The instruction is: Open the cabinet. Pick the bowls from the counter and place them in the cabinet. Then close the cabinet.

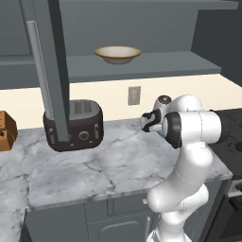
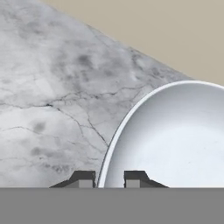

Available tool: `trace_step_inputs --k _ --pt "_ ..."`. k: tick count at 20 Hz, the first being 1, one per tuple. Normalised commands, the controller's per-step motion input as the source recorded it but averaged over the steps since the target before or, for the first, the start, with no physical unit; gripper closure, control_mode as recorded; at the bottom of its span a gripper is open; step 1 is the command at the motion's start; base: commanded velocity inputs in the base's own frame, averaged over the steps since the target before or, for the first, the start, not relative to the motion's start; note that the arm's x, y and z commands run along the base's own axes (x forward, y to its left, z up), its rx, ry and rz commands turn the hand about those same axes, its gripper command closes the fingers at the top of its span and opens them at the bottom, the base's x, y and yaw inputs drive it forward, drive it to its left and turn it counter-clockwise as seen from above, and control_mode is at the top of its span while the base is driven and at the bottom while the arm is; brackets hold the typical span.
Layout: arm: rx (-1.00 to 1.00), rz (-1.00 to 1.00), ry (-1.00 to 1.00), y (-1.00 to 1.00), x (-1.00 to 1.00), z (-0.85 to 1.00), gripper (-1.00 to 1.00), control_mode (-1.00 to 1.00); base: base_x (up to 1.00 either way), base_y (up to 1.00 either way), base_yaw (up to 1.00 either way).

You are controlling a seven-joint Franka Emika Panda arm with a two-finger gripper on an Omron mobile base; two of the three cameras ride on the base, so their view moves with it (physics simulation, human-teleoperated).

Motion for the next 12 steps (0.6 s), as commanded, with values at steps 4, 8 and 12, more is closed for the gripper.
trace_step_inputs --k 4,8,12 --pt "0.00 0.00 0.00 0.00 0.00 0.00 1.00 -1.00 0.00 0.00 0.00" --pt "0.00 0.01 -0.09 0.00 -0.32 0.02 1.00 -1.00 0.00 0.00 0.00" --pt "-0.02 0.03 -0.22 0.05 -0.69 0.22 1.00 -1.00 0.00 0.00 0.00"
